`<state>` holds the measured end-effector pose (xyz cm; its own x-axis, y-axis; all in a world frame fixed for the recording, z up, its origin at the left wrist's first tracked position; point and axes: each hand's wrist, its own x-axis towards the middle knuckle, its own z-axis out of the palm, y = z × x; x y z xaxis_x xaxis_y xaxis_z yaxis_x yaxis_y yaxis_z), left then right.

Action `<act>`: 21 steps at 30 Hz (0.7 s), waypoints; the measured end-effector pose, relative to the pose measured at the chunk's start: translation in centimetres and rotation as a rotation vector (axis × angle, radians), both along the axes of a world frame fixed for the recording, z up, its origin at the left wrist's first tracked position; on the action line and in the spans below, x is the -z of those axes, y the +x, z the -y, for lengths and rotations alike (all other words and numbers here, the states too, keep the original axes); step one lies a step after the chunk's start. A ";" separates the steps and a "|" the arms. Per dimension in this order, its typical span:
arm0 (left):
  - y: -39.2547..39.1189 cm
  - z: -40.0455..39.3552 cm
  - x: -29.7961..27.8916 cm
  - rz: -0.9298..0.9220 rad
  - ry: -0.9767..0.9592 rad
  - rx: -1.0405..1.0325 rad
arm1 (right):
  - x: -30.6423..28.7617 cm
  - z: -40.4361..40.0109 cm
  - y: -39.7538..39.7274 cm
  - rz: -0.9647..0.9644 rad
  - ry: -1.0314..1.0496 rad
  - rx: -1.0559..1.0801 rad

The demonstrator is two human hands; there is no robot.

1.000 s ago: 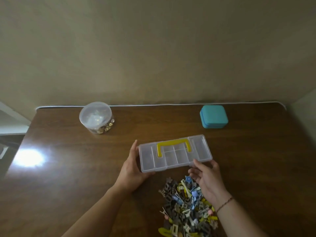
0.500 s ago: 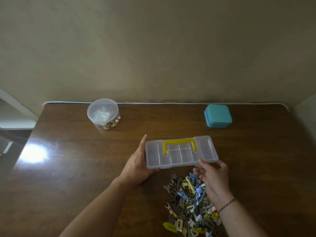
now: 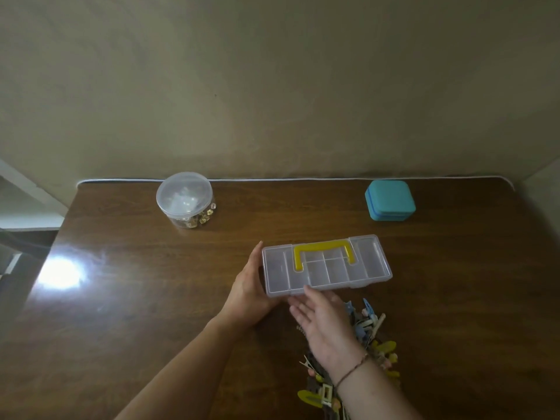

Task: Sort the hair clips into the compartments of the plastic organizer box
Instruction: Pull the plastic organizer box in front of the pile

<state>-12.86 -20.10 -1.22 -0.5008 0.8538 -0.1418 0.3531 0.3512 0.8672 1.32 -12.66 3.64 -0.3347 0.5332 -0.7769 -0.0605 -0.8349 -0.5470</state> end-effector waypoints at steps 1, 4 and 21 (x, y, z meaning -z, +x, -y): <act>0.0 0.0 -0.1 0.001 0.003 0.001 | 0.0 0.5 -0.6 0.009 0.000 0.002; -0.1 -0.2 -0.2 0.002 0.013 0.007 | -0.3 1.1 -1.2 0.071 0.021 0.063; 0.5 1.1 0.2 0.008 -0.011 0.033 | -6.6 -5.3 0.4 0.251 0.697 -0.370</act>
